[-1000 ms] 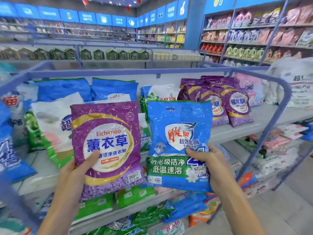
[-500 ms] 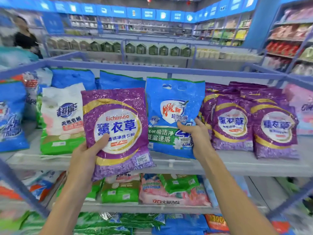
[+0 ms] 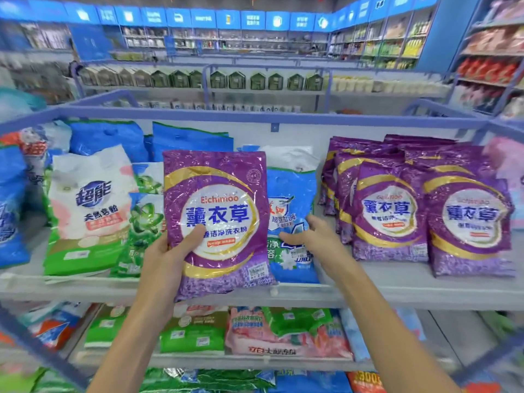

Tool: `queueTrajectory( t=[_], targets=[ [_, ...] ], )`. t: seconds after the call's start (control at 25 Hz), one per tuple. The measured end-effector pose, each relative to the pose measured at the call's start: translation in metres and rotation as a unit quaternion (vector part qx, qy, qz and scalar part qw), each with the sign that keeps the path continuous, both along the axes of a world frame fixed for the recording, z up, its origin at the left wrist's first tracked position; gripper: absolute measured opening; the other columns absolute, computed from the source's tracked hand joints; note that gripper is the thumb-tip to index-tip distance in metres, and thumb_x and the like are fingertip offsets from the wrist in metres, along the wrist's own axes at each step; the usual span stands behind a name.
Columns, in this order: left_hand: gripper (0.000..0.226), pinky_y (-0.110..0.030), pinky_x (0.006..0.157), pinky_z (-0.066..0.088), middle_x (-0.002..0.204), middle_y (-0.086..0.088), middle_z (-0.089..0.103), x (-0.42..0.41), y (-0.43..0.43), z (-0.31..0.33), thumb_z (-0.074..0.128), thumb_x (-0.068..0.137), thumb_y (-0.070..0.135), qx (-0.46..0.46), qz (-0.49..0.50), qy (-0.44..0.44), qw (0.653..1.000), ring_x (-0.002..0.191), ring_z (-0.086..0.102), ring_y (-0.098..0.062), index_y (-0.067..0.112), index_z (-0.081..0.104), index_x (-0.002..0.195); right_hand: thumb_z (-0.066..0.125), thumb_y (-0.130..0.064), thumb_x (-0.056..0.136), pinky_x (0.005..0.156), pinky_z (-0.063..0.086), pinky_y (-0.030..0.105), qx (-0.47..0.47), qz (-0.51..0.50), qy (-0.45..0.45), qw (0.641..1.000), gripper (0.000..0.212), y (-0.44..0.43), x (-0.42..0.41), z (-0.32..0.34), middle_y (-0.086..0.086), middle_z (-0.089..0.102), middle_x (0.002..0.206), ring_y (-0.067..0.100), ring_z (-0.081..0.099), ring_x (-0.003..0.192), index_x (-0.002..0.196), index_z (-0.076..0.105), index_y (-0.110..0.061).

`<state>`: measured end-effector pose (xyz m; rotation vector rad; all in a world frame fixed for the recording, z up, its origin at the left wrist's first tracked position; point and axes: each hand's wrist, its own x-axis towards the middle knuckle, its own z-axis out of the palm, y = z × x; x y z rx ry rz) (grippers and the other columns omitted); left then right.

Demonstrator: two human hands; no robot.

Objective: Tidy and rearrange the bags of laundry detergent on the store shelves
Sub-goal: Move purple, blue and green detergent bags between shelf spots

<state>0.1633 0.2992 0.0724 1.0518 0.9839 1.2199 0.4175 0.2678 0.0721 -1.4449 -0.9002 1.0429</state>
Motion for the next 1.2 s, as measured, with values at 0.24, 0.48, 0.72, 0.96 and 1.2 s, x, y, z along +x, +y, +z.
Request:
queueTrajectory(
  t=[0.24, 0.48, 0.72, 0.96, 1.2],
  targets=[
    [0.030, -0.039, 0.082, 0.058, 0.098, -0.003, 0.080, 0.064, -0.002, 0.001, 0.071, 0.090, 0.033, 0.014, -0.077, 0.010, 0.997, 0.088, 0.078, -0.023, 0.019, 0.071, 0.116, 0.065, -0.043, 0.095, 0.093, 0.054, 0.029, 0.054, -0.077, -0.085, 0.992, 0.019, -0.056, 0.016, 0.006, -0.019, 0.072, 0.111, 0.000, 0.065, 0.106, 0.113, 0.066, -0.037],
    [0.011, -0.010, 0.073, 0.050, 0.098, 0.034, 0.070, 0.170, -0.029, -0.006, 0.056, 0.101, 0.041, 0.018, -0.176, -0.022, 0.984, 0.083, 0.066, 0.016, 0.042, 0.059, 0.112, 0.074, -0.017, 0.089, 0.074, 0.052, 0.010, 0.123, -0.119, -0.061, 0.983, 0.018, -0.109, 0.063, 0.008, -0.017, 0.078, 0.095, -0.005, 0.070, 0.090, 0.106, 0.071, -0.023],
    [0.015, -0.029, 0.078, 0.061, 0.095, 0.004, 0.080, 0.277, -0.037, -0.009, 0.062, 0.100, 0.028, 0.055, -0.174, 0.016, 0.983, 0.093, 0.076, -0.018, 0.021, 0.075, 0.100, 0.067, 0.000, 0.093, 0.068, 0.058, 0.027, 0.099, -0.198, -0.114, 0.968, 0.019, -0.121, 0.167, -0.002, 0.000, 0.078, 0.095, 0.004, 0.072, 0.076, 0.109, 0.069, -0.008],
    [0.014, -0.054, 0.092, 0.058, 0.099, -0.005, 0.080, 0.301, -0.051, -0.043, 0.075, 0.092, 0.028, 0.021, -0.129, 0.039, 0.991, 0.098, 0.075, -0.030, 0.018, 0.076, 0.101, 0.065, -0.014, 0.096, 0.086, 0.053, 0.038, 0.038, -0.190, -0.153, 0.969, 0.021, -0.129, 0.193, -0.030, -0.013, 0.076, 0.100, 0.013, 0.069, 0.099, 0.111, 0.068, -0.027],
    [0.018, -0.026, 0.075, 0.061, 0.091, 0.007, 0.078, 0.292, -0.058, -0.040, 0.081, 0.086, 0.026, 0.048, -0.101, 0.120, 0.986, 0.084, 0.074, -0.004, 0.022, 0.071, 0.100, 0.069, -0.040, 0.094, 0.074, 0.050, 0.037, 0.067, -0.227, -0.184, 0.954, 0.026, -0.135, 0.190, -0.025, -0.002, 0.070, 0.091, 0.011, 0.065, 0.084, 0.103, 0.063, -0.016]
  ],
)
